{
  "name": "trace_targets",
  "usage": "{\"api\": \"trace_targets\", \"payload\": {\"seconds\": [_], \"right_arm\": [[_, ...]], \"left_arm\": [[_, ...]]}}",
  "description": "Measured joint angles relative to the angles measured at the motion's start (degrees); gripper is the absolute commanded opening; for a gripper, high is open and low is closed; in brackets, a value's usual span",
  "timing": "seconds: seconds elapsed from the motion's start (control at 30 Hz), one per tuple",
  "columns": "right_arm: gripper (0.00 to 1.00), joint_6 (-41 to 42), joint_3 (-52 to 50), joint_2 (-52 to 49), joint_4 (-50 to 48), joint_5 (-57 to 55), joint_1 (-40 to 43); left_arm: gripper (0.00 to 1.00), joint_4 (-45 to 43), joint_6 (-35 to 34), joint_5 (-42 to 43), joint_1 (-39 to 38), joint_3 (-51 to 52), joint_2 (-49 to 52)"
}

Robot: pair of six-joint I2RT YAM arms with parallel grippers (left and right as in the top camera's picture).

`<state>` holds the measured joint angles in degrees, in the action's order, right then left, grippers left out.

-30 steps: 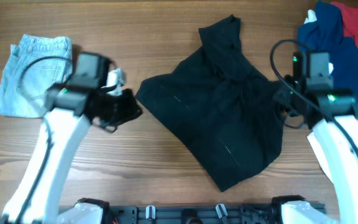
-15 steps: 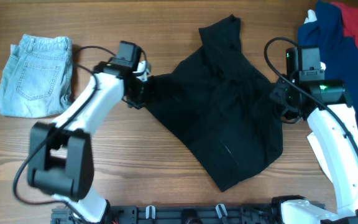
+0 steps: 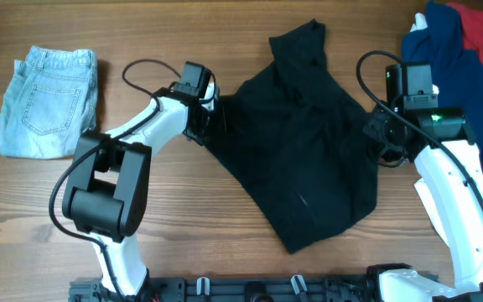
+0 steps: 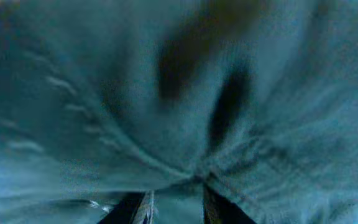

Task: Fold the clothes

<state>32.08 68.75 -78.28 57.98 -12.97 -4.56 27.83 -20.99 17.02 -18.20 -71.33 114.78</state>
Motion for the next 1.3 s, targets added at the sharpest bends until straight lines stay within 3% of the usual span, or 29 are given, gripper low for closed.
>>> {"api": "trace_targets", "payload": {"seconds": [0.27, 0.37, 0.47, 0.6, 0.67, 0.73, 0.93, 1.07, 1.3], "right_arm": [[0.04, 0.0, 0.0, 0.0, -1.0, 1.4, 0.0], [0.04, 0.0, 0.0, 0.0, -1.2, 1.6, 0.0], [0.05, 0.0, 0.0, 0.0, -1.3, 1.6, 0.0], [0.04, 0.0, 0.0, 0.0, -1.2, 1.6, 0.0], [0.04, 0.0, 0.0, 0.0, -1.2, 1.6, 0.0], [0.05, 0.0, 0.0, 0.0, -1.2, 1.7, 0.0], [0.05, 0.0, 0.0, 0.0, -0.8, 2.1, 0.0], [0.05, 0.0, 0.0, 0.0, -0.9, 2.1, 0.0], [0.05, 0.0, 0.0, 0.0, -0.9, 2.1, 0.0]], "left_arm": [[0.29, -19.2, 0.6, -9.2, 8.3, 0.0, 1.9], [0.3, -20.6, 0.6, -10.4, 12.1, -0.9, 1.9], [0.32, -14.3, 0.6, -10.3, 15.4, -4.8, 2.0], [0.33, 4.3, 0.7, -6.3, 16.9, -13.0, 2.0], [0.44, 11.3, 1.3, -3.4, 16.4, -15.1, 1.6], [0.52, 18.7, 2.5, -1.3, 15.3, -15.6, 0.5], [0.52, 37.2, 4.6, 2.6, 5.6, -14.5, -2.2], [0.52, 35.0, 2.9, 5.8, -1.6, -9.7, -2.2], [0.53, 32.5, -6.9, 10.9, -13.7, -0.7, -2.2]]}}
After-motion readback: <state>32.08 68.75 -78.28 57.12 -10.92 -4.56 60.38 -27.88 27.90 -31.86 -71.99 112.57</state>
